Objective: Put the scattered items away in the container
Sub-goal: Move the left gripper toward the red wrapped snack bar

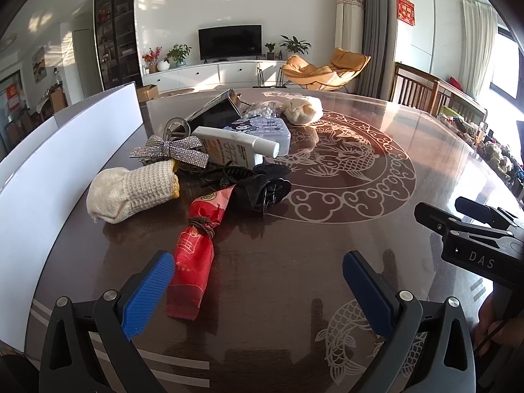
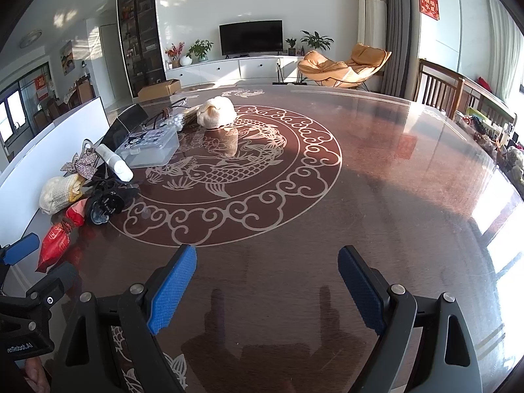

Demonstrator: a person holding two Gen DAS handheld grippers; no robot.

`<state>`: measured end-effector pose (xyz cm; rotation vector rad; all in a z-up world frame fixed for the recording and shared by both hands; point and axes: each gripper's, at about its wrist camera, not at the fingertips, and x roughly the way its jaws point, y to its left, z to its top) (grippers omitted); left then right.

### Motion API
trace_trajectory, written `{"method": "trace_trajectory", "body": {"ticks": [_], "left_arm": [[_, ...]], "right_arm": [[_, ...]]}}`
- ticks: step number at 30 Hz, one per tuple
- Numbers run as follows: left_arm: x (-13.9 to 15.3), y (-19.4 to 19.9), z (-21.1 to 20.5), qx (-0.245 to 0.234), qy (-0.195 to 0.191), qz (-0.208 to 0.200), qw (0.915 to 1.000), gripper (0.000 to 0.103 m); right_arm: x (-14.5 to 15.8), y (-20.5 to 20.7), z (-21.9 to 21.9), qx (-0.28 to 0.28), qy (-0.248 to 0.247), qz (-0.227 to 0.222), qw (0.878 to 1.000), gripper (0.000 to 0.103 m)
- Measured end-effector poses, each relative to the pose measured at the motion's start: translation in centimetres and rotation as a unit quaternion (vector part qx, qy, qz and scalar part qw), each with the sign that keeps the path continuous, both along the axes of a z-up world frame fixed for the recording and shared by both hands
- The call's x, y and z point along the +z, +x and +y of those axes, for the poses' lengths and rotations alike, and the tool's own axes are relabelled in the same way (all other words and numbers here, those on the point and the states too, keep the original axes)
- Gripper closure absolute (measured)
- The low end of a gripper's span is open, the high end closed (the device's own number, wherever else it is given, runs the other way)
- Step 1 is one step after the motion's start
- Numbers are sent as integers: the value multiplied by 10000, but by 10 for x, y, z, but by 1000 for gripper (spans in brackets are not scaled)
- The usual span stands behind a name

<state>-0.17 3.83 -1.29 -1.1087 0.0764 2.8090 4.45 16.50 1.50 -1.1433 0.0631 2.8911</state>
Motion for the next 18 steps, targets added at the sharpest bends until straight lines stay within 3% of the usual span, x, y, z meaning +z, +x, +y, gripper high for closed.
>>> {"method": "trace_trajectory", "body": {"ticks": [9,13,16,18], "left_arm": [[-1,-1,-3,97,-61,-32,9999,0],[-5,-1,-17,287,-39,-252,9993,0],[-11,-4,-33,451,127,-525,9975,0],[-16,-6,-43,474,448,-694,9955,0]], "right_arm": [[-1,-1,-2,9,1,-35,10000,14],[-2,-2,-4,78,14,-72,9999,14],[-2,-1,-5,146,-24,-28,9999,14],[-2,-1,-4,232,-92,-24,9997,14]]}}
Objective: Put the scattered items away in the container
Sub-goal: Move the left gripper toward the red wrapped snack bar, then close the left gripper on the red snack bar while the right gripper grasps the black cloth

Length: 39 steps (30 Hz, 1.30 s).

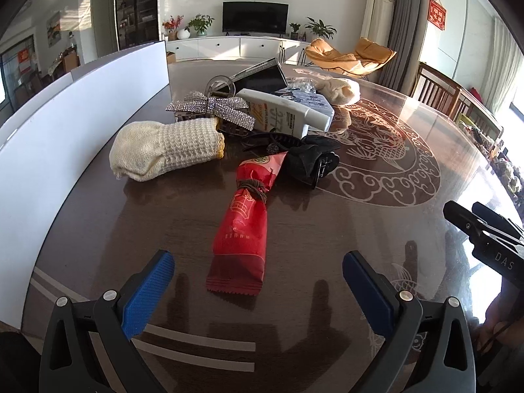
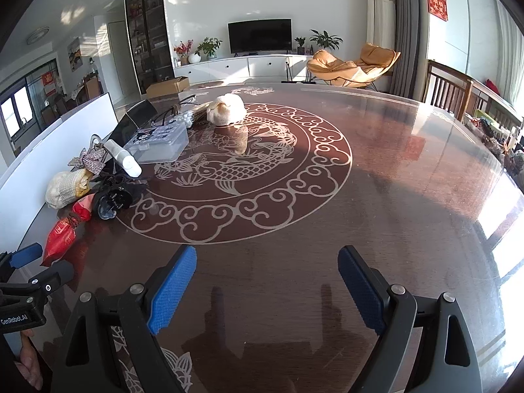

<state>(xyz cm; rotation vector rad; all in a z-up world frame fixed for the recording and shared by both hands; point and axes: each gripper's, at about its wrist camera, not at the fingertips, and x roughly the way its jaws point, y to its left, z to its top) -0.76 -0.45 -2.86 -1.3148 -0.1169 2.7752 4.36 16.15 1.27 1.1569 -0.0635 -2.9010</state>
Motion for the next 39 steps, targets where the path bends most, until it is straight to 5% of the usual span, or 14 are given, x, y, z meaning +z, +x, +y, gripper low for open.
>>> {"method": "trace_trajectory", "body": {"ticks": [2,11,24,26,28,33,39], "left_arm": [[-5,0,-4,19,223,-53,9997,0],[-11,-5,14,-325,-505,-192,9980,0],[-8,-68,-3,-206,-525,-781,9953,0],[-2,-68,-5,-231,-532,-570,9967,28],[4,-64,-10,-209,-494,-536,9971,78],[6,-45,-32,-197,-330,-546,9978,82],[6,-25,-68,48,-189,-551,9983,82]], "right_arm": [[0,-1,0,90,-87,-15,9999,14],[-5,-6,0,332,-366,-191,9986,14],[-6,-7,2,504,-619,-203,9966,14],[-7,-7,3,554,-697,-226,9958,14],[-8,-8,3,602,-741,-253,9951,14],[-13,-19,-27,1276,-317,-657,9891,13],[-8,-46,-99,2784,-248,-600,9583,13]]}}
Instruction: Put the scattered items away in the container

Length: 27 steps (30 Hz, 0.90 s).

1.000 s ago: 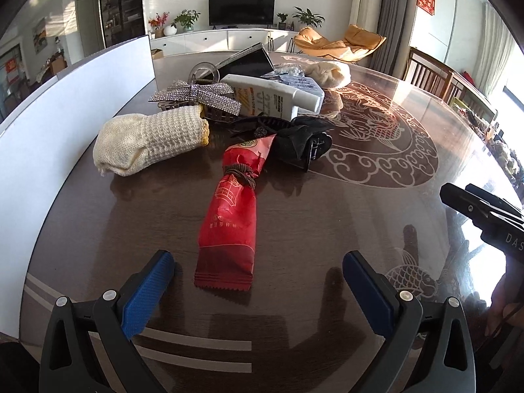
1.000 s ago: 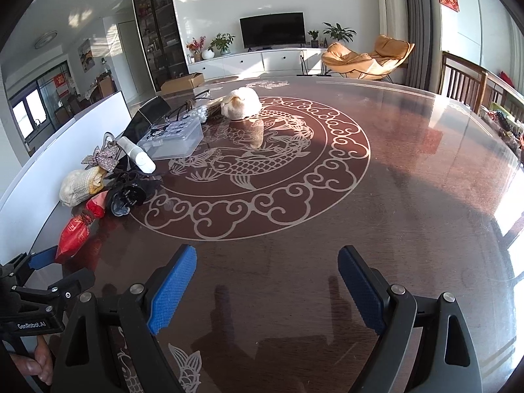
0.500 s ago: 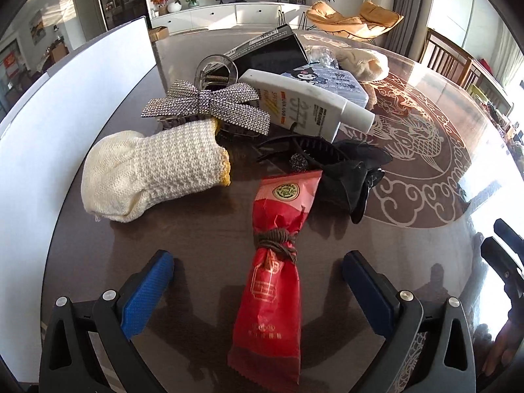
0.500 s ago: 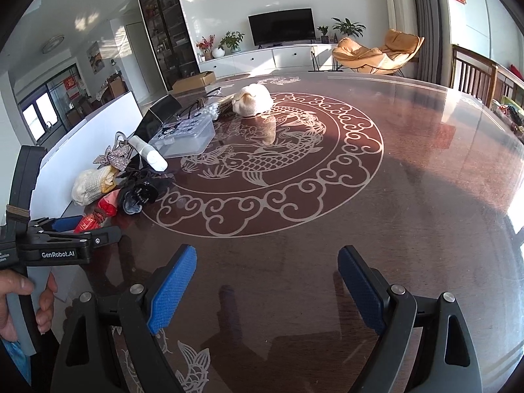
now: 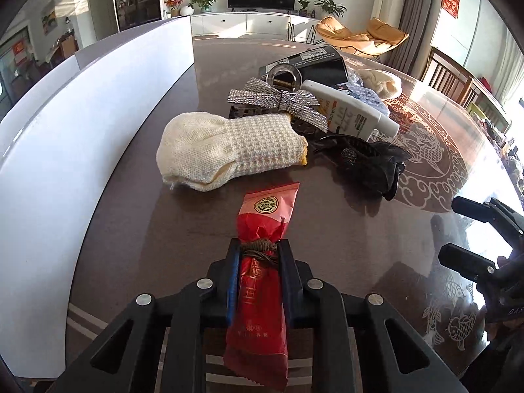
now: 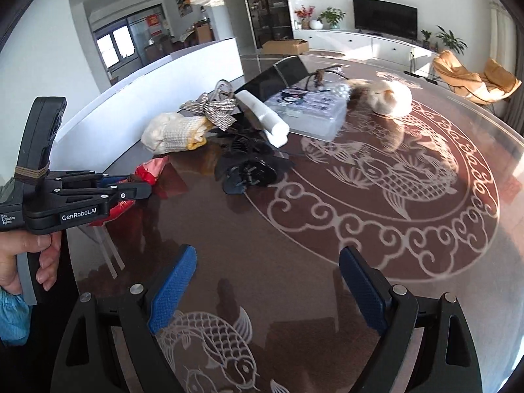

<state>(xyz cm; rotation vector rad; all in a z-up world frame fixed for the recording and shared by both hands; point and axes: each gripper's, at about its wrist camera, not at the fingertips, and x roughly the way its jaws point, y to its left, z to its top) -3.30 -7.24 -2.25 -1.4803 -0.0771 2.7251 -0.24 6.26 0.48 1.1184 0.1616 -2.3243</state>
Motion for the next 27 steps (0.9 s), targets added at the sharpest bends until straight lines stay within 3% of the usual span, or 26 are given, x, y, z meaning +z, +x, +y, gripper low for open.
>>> {"method": "trace_trajectory", "body": {"ticks": [3,9,10,11,12,18,22,27], "left_arm": [[0,-1,-10,64,150,5,9999,82],[-2,-7,-10,75,-35,125,9999,82],[-2,-8,-8,84,-63,146,9998,82],[-2,-8,-7,90,-88,164,9998,82],[-2,-8,-7,95,-118,178,9997,82],[-1,-13,6,-43,-177,280,9994,82],[-3,-31,31,-229,-168,399,9988,82],[-2,-71,56,-241,-145,487,9984,82]], "right_arm": [[3,-26,-36,380,374,332,9980,13],[-9,-73,-81,666,972,242,9927,16],[-13,-76,-86,723,1066,187,9915,22],[-16,-76,-89,800,1044,179,9912,35],[-15,-75,-88,874,844,166,9925,66],[-18,-53,-62,627,942,386,9928,67],[-19,-40,-4,-101,1033,533,9932,67],[-18,-58,39,-769,859,277,9929,67]]}}
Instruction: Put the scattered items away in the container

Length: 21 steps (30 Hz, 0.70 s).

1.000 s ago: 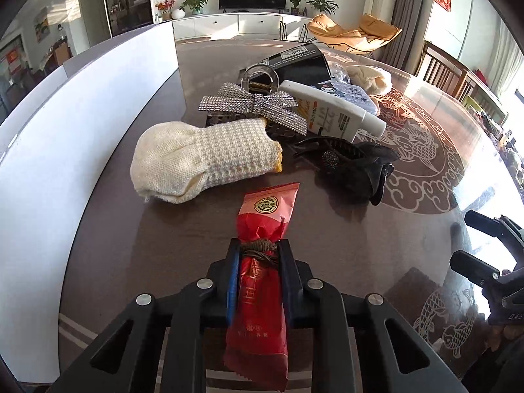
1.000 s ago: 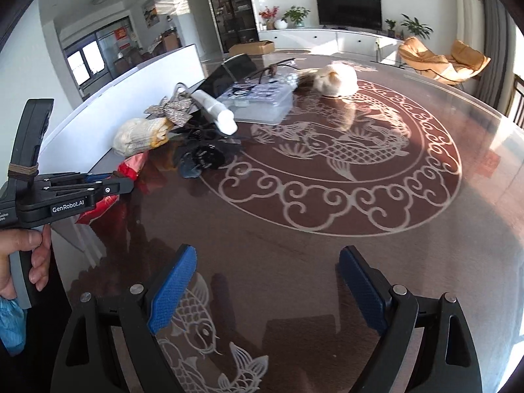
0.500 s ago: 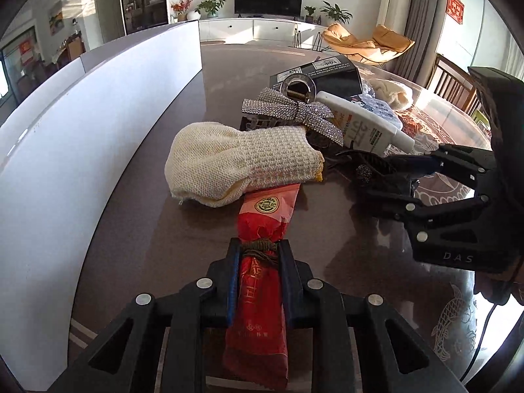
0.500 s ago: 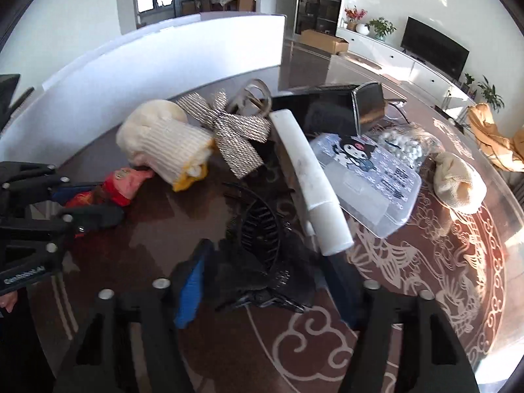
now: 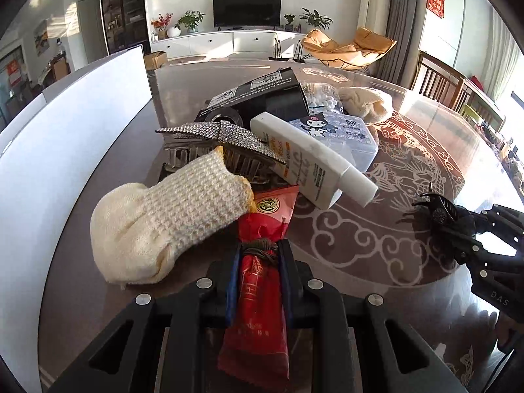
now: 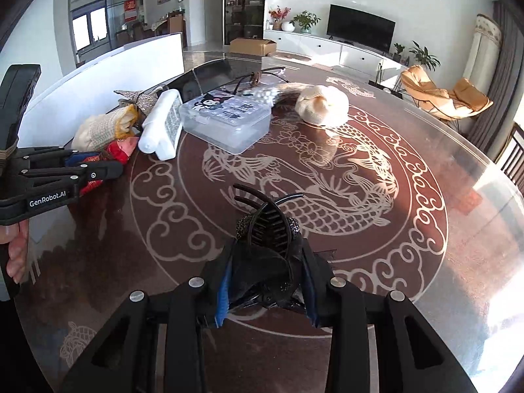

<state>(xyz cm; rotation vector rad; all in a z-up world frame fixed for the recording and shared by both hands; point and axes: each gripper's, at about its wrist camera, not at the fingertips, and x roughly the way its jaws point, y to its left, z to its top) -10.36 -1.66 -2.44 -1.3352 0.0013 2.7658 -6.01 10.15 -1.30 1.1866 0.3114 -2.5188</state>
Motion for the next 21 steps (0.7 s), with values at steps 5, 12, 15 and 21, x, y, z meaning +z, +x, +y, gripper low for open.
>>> {"method": "trace_trajectory", "body": {"ticks": [5,12,15,21], "left_arm": [[-1,-29,11,196,9,41,9998,81],[-11,-55,37,-198,-267,-184,9993,0],[-17,-56,36,-192,-141,-239,9994,0],[-18,-54,36,-194,-170,-248,9994,0]], "right_arm": [[6,-5,-2,-149,-7,-10,9999,66],[8,-2,-2,-213,-74,-41,9997,65],[7,-1,-3,-214,-80,-45,9997,65],[7,-1,-3,-215,-82,-45,9997,65]]}}
